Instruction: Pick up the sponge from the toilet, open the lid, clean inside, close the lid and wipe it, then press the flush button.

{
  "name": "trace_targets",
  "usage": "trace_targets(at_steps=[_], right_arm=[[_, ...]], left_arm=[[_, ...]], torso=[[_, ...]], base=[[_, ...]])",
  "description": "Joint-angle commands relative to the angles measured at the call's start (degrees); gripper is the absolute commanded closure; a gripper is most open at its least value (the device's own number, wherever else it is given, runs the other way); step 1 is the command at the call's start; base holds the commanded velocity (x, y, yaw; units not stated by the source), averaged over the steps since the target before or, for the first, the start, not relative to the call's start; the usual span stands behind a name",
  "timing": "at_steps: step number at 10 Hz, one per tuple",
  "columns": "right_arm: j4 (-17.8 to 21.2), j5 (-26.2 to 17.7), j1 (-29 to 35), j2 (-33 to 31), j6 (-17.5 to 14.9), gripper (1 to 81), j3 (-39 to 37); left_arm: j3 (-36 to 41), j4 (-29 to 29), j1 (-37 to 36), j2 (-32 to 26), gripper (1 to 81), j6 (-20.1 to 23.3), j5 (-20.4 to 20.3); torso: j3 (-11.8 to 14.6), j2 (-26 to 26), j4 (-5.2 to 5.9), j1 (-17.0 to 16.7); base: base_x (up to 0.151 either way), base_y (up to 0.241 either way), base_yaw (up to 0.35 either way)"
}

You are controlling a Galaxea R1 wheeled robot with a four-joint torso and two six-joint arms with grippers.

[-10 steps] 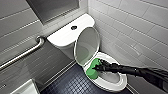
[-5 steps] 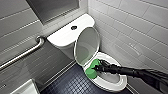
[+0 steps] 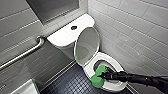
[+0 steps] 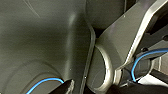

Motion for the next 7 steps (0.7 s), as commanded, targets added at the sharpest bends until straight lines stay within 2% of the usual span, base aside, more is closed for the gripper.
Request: trace_targets(at_steps=[1, 2, 7], right_arm=[[-1.81, -3.04, 1.32, -2.72, -0.05, 81.1, 4.68], [-2.24, -2.95, 0.35, -4.64, -0.05, 81.1, 6.33], [-3.3, -2.95, -3.86, -23.45, -0.05, 81.1, 19.27]], left_arm=[[1.11, -0.01, 1.53, -1.04, 1.0, 0.49, 5.2], [1.2, -0.01, 1.53, -1.13, 1.0, 0.49, 5.2], [1.38, 0.08, 1.53, -1.13, 1.0, 0.57, 5.2]], torso=[[0.0, 0.0, 0.0, 0.0], [0.0, 0.0, 0.0, 0.0], [0.0, 0.0, 0.0, 0.0]], base=[[0.0, 0.0, 0.0], [0.0, 0.0, 0.0], [0.0, 0.0, 0.0]])
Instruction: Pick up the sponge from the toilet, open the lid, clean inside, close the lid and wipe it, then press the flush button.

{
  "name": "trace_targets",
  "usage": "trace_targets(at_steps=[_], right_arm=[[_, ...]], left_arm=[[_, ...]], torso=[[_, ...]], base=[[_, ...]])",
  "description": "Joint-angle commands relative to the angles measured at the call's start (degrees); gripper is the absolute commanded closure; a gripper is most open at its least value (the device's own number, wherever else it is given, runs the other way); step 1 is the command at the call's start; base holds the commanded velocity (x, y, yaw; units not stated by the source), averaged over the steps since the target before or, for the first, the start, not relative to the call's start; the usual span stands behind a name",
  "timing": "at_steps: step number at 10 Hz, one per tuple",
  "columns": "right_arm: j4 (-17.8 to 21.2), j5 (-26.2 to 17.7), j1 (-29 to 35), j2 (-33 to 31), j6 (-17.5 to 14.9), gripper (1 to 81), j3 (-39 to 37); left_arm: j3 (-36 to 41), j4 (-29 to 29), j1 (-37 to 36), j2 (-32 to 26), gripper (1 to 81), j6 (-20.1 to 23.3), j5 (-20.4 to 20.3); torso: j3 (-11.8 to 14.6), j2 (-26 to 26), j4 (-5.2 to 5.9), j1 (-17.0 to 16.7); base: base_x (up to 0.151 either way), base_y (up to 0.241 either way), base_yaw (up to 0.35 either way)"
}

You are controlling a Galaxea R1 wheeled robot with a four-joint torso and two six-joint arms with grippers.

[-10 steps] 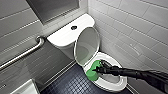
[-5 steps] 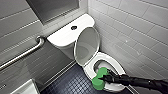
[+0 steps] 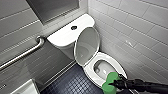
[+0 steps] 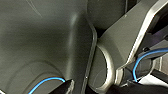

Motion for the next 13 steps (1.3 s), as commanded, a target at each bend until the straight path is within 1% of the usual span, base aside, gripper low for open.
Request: trace_targets(at_steps=[1, 4, 6, 8, 9, 10, 11, 12, 13], right_arm=[[-2.01, -2.8, -0.09, -10.22, -0.02, 81.1, 8.41], [-2.98, -2.01, -4.4, -17.08, -0.02, 81.1, 11.22], [-3.07, -1.93, -5.11, -22.7, -0.02, 81.1, 14.73], [-3.24, -1.93, -3.53, -27.2, -0.02, 81.1, 20.37], [-3.24, -2.35, -0.99, -27.64, 0.06, 81.1, 22.81], [-3.07, -2.8, 2.17, -26.76, 0.24, 81.1, 23.8], [-2.98, -4.3, 5.34, -24.3, 1.3, 81.1, 23.98], [-3.07, -7.73, 8.94, -20.78, 3.05, 81.1, 23.1], [-3.15, -9.83, 11.4, -15.46, 4.45, 81.1, 20.3]], left_arm=[[1.52, 0.16, 1.53, -0.85, 1.0, 0.57, 5.2], [1.6, 0.16, 1.53, -0.93, 1.0, 0.57, 5.12], [1.6, 0.16, 1.53, -0.85, 1.0, 0.75, 5.12], [1.6, 0.43, 1.53, -0.67, 1.0, 0.75, 4.94], [1.6, 1.13, 1.53, -0.49, 1.0, 0.75, 4.76], [1.6, 1.13, 1.53, -0.41, 1.0, 0.75, 4.76], [1.6, 1.13, 1.53, -0.32, 1.0, 0.75, 4.68], [1.6, 1.22, 1.44, -0.32, 1.0, 0.75, 4.68], [1.6, 1.13, 1.43, -0.32, 1.0, 0.75, 4.68]], torso=[[0.0, 0.0, 0.0, 0.0], [0.0, 0.0, 0.0, 0.0], [0.0, 0.0, 0.0, 0.0], [0.0, 0.0, 0.0, 0.0], [0.0, -0.02, 0.0, 0.0], [0.0, -0.02, 0.0, 0.0], [0.0, -0.02, 0.0, 0.0], [0.0, -0.02, 0.0, 0.0], [0.0, -0.02, 0.0, 0.0]], base=[[0.0, 0.0, 0.0], [0.0, 0.0, 0.0], [0.0, 0.0, 0.0], [0.0, 0.0, 0.0], [0.0, 0.0, 0.0], [0.0, 0.0, 0.0], [0.0, 0.0, 0.0], [0.0, 0.0, 0.0], [0.0, 0.0, 0.0]])
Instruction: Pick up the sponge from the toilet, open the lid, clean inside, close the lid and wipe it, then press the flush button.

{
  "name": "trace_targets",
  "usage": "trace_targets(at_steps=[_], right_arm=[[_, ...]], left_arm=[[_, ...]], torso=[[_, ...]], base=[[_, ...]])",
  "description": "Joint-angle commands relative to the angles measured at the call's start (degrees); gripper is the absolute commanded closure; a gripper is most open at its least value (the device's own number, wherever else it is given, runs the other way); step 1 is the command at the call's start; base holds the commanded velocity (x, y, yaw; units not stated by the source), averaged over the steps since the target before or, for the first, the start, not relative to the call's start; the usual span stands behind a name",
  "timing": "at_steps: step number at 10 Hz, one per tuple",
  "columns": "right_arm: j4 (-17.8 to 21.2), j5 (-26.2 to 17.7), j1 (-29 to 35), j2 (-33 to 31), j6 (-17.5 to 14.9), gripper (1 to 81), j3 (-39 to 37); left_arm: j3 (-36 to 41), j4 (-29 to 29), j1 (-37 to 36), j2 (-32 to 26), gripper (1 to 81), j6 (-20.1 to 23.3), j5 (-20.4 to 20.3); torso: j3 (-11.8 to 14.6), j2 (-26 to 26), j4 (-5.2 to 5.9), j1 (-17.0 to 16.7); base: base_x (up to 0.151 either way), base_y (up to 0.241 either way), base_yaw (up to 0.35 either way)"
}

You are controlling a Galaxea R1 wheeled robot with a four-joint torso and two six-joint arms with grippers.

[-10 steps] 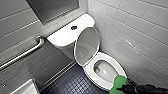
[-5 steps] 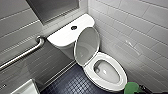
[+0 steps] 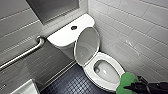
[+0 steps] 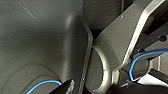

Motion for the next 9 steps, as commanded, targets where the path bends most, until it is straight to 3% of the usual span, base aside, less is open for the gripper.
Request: trace_targets(at_steps=[1, 5, 9], right_arm=[[-0.57, -7.3, 11.26, 9.46, 3.63, 81.1, -2.73], [-0.92, -4.4, 15.57, 24.52, 3.9, 81.1, -14.96], [-0.75, -4.31, 17.5, 44.34, 4.42, 81.1, -34.61]], left_arm=[[1.23, 0.45, 1.43, -0.56, 1.0, 0.22, 4.9], [1.14, 0.36, 1.44, -0.56, 1.0, 0.13, 4.98], [0.96, -0.08, 1.43, -0.82, 1.0, 0.13, 5.33]], torso=[[0.0, 0.0, 0.0, 0.0], [0.0, 0.0, 0.0, 0.0], [0.0, 0.0, 0.0, 0.0]], base=[[0.0, 0.0, 0.0], [0.0, 0.0, 0.0], [0.0, 0.0, 0.0]])
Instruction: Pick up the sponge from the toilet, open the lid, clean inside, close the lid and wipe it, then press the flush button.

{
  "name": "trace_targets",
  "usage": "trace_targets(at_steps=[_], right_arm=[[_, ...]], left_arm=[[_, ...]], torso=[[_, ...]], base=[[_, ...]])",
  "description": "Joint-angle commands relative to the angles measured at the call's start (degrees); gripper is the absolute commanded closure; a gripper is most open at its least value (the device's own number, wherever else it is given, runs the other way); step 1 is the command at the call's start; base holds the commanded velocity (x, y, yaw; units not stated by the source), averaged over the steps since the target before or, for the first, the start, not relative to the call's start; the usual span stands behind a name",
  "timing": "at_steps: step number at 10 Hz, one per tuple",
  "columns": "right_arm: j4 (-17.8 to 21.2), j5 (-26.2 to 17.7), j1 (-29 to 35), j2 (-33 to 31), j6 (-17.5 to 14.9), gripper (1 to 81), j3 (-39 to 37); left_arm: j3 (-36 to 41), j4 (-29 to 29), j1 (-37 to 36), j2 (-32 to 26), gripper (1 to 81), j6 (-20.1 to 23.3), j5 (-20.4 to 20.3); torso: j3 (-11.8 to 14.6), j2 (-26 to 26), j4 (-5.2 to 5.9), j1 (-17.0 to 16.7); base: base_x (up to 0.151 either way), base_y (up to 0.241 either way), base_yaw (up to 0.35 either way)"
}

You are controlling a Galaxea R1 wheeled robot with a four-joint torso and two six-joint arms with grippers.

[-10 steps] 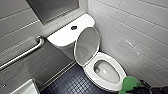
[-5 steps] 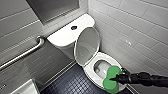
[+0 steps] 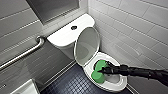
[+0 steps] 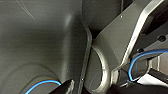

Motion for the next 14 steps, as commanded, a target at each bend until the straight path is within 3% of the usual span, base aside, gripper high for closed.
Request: trace_targets(at_steps=[1, 5, 7, 9, 11, 14], right_arm=[[-0.38, -0.14, 8.14, 12.94, 2.22, 81.1, -12.9], [-0.29, 1.0, 8.24, 20.36, 6.71, 81.1, -22.15], [-0.82, 2.07, 4.64, 21.24, 6.19, 81.1, -22.69], [-3.1, 0.57, 0.6, 19.05, 6.1, 81.1, -18.66], [-6.62, -5.75, -2.48, 13.95, 6.62, 81.1, -9.34], [-6.71, -6.11, -6.52, 9.38, 6.71, 81.1, -5.55]], left_arm=[[0.96, -0.05, 1.46, -0.93, 1.0, 0.16, 5.2], [0.79, 0.12, 1.46, -0.67, 1.0, 0.16, 5.29], [0.7, 0.03, 1.29, -0.67, 1.0, 0.16, 5.29], [0.79, 0.03, 1.02, -0.58, 1.0, 0.16, 5.37], [0.78, 0.21, 1.02, -0.58, 1.0, 0.16, 5.37], [0.79, 0.21, 1.02, -0.85, 1.0, 0.16, 5.37]], torso=[[0.0, 0.0, 0.0, 0.0], [0.0, 0.0, 0.0, 0.0], [0.0, 0.0, 0.0, 0.0], [0.0, 0.0, 0.0, 0.0], [0.0, 0.0, 0.0, 0.0], [0.0, 0.0, 0.0, 0.0]], base=[[0.0, 0.0, 0.0], [0.0, 0.0, 0.0], [0.0, 0.0, 0.0], [0.0, 0.0, 0.0], [0.0, 0.0, 0.0], [0.0, 0.0, 0.0]])
